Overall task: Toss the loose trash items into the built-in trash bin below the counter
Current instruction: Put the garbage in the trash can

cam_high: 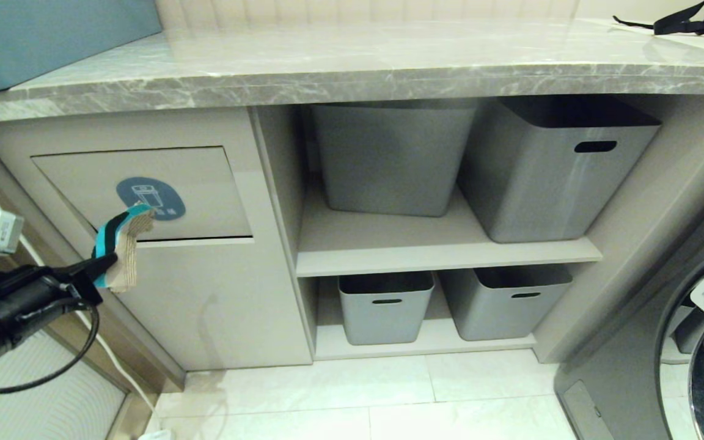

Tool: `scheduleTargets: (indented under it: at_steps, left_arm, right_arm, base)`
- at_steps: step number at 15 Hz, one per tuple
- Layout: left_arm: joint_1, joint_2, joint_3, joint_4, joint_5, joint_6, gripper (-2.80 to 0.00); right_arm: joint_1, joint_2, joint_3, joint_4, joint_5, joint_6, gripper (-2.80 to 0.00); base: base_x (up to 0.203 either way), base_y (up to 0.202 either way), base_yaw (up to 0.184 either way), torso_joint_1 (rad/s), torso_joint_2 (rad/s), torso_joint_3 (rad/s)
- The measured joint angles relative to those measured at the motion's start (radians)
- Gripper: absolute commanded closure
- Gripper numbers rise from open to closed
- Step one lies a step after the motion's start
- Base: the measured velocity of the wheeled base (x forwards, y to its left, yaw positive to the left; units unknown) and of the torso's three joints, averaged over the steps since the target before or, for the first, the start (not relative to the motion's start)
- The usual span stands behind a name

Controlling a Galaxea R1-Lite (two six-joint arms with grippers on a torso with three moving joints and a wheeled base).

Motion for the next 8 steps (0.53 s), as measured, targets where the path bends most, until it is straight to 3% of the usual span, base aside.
scheduleTargets:
  at_steps: [2,4,8]
  left_arm:
    - [-0.005,-0.008,0.008,0.000,0.000,-0.001,0.00]
    - [-0.020,-0.022,0.025,0.001,0.000,-0.003,0.00]
    - [-0.036,-0.039,0.041,0.005,0.000,-0.004,0.00]
  right_arm:
    - [0.007,0.000,0.022,-0.008,-0.081,-0.036,0.00]
    - [0.007,0.001,0.030,-0.009,-0.072,-0.075,0.00]
    - [0.036,0.081,0.031,-0.009,-0.062,-0.050,0.00]
  base:
    - [0.000,0.000,0.000,0.000,0.00,0.000]
    - [0.000,0.000,0.000,0.000,0.00,0.000]
    - [0.000,0.000,0.000,0.000,0.00,0.000]
